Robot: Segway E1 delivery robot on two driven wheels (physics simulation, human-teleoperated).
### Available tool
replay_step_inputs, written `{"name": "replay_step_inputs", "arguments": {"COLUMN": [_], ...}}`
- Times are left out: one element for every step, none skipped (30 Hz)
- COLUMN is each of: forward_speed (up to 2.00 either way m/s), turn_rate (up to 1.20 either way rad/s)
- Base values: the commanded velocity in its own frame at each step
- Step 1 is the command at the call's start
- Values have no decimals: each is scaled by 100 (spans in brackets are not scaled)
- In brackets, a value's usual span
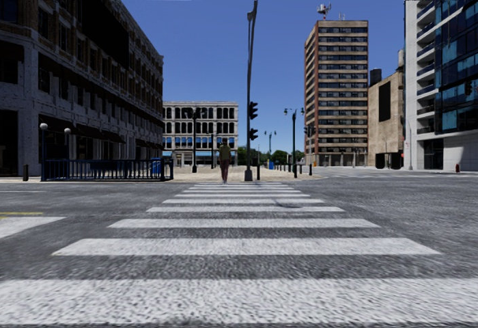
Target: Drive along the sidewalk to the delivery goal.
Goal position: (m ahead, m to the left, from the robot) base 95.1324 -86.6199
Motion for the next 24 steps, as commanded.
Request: {"name": "replay_step_inputs", "arguments": {"forward_speed": [198,198,198,198,198,198,198,198,198,198,198,198,198,198,198,198,198,198,198,198,198,198,198,198], "turn_rate": [47,47,47,47,47,47,47,44,37,37,35,34,0,0,0,0,0,0,0,0,0,0,0,0]}}
